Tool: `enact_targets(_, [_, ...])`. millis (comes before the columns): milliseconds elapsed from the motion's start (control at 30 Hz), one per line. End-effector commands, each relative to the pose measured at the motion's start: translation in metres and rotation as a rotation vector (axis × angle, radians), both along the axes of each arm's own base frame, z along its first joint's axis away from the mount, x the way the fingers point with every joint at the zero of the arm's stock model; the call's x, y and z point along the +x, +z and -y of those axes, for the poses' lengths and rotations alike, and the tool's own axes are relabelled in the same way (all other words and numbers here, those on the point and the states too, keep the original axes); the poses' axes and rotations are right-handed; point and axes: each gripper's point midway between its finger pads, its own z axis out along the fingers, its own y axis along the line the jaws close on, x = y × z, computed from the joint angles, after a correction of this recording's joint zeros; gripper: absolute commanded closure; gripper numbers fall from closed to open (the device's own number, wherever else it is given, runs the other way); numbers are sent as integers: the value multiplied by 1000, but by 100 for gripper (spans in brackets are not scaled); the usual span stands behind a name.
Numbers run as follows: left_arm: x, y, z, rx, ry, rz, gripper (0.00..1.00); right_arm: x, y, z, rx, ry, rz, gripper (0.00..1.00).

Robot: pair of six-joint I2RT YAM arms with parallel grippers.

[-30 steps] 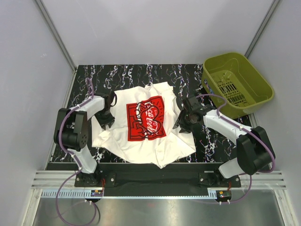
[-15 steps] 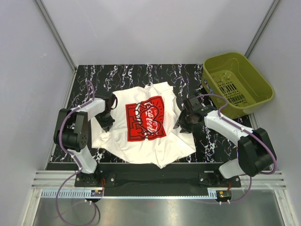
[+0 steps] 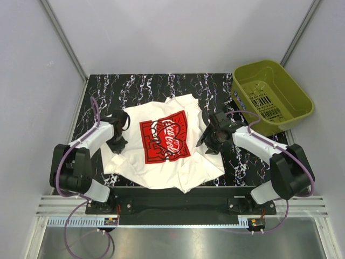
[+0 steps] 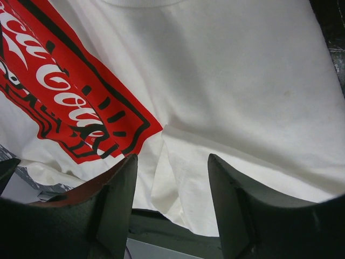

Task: Fold and stack the t-shirts
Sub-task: Flatten the tshirt out

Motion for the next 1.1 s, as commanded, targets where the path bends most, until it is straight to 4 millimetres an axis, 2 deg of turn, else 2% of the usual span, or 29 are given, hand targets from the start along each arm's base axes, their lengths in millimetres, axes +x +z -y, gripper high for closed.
enact_targets(0, [0,-6,-1,10,-2,10,100,6,6,-2,5,-22,27,38])
enact_targets(67, [-4,-10,-3,16,-1,14,93,7,5,-1,-2,-20,31,38])
enact_targets(133, [-8,-15,-4,17,0,2,93,6,1,-1,-4,-19,21,37])
enact_targets(200, [-7,-18,-1,1,-8,-5,100,5,-3,0,-10,-23,14,37])
enact_targets(267, [-9,-18,0,-5,-7,-13,100,7,-8,4,-34,-33,15,38])
enact_targets(300, [-7,-13,0,-2,-4,-4,100,8,-13,6,-47,-37,5,39])
enact_targets(400, [-1,16,-6,25,-21,63,100,14,-25,15,-86,-75,-2,49])
enact_targets(433, [0,26,-9,40,-23,92,100,17,-26,15,-83,-82,1,58])
enact_targets(467, [-1,41,-15,60,-22,134,100,18,-27,15,-80,-85,-3,60])
enact_targets(533, [0,57,-16,65,-41,177,100,21,-22,8,-54,-61,-17,59])
enact_targets(567, [1,65,-14,45,-48,207,100,19,-19,4,-46,-47,-27,54])
enact_targets(633, [-3,65,-9,13,-59,215,100,15,-8,0,-22,-51,-51,45])
enact_targets(667, [-3,64,0,-34,-72,230,100,12,-5,0,-20,-55,-60,37])
enact_targets(733, [-6,60,8,-84,-83,259,100,3,5,6,-32,-86,-91,32])
enact_targets(833, [-13,51,16,-121,-102,253,100,-5,20,7,1,-171,-123,33])
enact_targets(900, [-18,46,17,-123,-123,244,100,-8,26,4,29,-232,-160,39])
enact_targets(1067, [-22,40,18,-127,-150,260,100,-7,21,3,15,-474,-268,42])
